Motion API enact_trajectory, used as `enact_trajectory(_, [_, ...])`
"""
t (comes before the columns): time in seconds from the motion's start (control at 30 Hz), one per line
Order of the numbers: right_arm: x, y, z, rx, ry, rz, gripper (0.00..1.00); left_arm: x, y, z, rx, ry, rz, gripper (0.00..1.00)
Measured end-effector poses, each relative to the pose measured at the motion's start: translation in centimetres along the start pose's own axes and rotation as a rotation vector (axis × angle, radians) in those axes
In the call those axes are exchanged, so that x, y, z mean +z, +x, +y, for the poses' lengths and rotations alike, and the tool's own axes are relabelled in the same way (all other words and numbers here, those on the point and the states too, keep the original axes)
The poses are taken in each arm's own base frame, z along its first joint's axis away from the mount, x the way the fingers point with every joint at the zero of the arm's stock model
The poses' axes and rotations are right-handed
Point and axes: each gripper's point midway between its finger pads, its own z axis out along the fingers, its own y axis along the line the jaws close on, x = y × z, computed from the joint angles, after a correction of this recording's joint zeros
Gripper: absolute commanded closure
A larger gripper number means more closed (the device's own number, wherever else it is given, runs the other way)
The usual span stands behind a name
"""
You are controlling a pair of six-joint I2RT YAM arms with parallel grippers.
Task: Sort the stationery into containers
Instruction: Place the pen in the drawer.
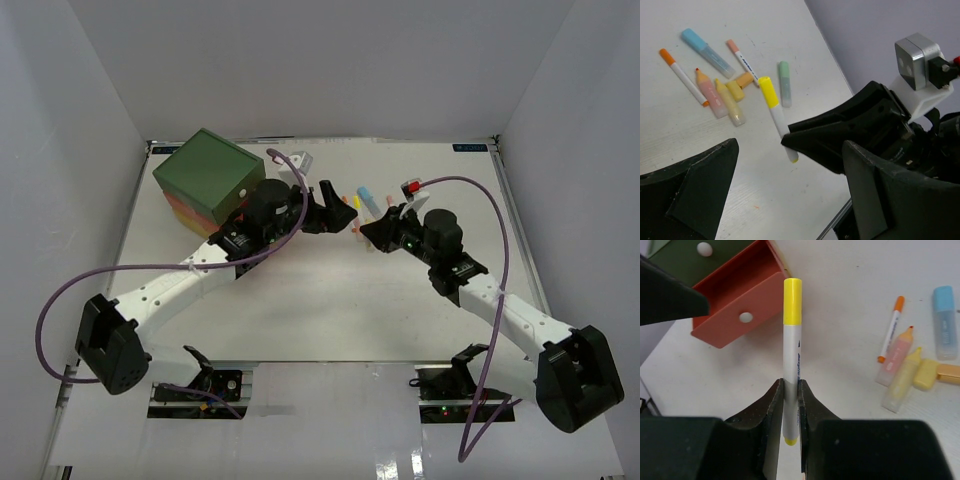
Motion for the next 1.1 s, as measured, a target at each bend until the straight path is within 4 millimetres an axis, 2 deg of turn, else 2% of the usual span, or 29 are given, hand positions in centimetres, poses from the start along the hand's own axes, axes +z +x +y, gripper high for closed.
enact_trajectory(0.17, [-0.3, 0.8, 2.6, 0.032, -0.093, -0.026, 0.9, 2.1, 1.7, -0.2, -0.012, -0.047, 0.007, 0.18])
enact_trajectory(0.37, [-0.7, 0.6, 3.9, 0.051, -0.14, -0.059, 0.9, 4.1, 2.9, 0.6, -0.017, -0.104, 0.009, 0.27])
enact_trajectory(0.5, [-0.7, 0.4, 4.3, 0.055, -0.153, -0.069, 0.89, 4.9, 3.8, 0.8, -0.016, -0.119, 0.027, 0.38])
enact_trajectory(0.63, [-0.7, 0.2, 4.5, 0.055, -0.166, -0.08, 0.88, 5.3, 4.2, 0.7, -0.013, -0.118, 0.037, 0.54])
enact_trajectory(0.7, [-0.7, 0.5, 4.5, 0.055, -0.167, -0.077, 0.87, 5.3, 4.3, 0.6, -0.008, -0.115, 0.04, 0.71])
enact_trajectory(0.73, [-0.7, 0.5, 4.5, 0.056, -0.167, -0.076, 0.86, 5.3, 4.3, 0.5, -0.011, -0.114, 0.039, 0.75])
enact_trajectory(0.83, [-0.7, 0.6, 4.5, 0.055, -0.17, -0.075, 0.8, 5.3, 4.2, 0.1, -0.008, -0.101, 0.039, 0.83])
enact_trajectory(0.87, [-0.7, 0.6, 4.5, 0.055, -0.171, -0.076, 0.74, 5.4, 4.2, 0.1, -0.006, -0.101, 0.039, 0.86])
enact_trajectory(0.93, [-0.8, 0.6, 4.6, 0.058, -0.173, -0.075, 0.68, 5.3, 4.2, 0.1, 0.0, -0.1, 0.04, 0.87])
enact_trajectory(0.97, [-0.8, 0.6, 4.6, 0.057, -0.175, -0.075, 0.61, 5.3, 4.2, 0.2, 0.009, -0.102, 0.039, 0.88])
enact_trajectory(1.03, [-0.8, 0.6, 4.6, 0.053, -0.175, -0.075, 0.56, 5.3, 4.1, 0.3, 0.025, -0.106, 0.037, 0.88])
enact_trajectory(1.07, [-0.8, 0.7, 4.6, 0.05, -0.174, -0.074, 0.45, 5.3, 4.1, 0.5, 0.042, -0.112, 0.037, 0.89])
enact_trajectory(1.1, [-0.8, 0.7, 4.5, 0.05, -0.172, -0.073, 0.39, 5.2, 4.1, 0.7, 0.058, -0.122, 0.037, 0.88])
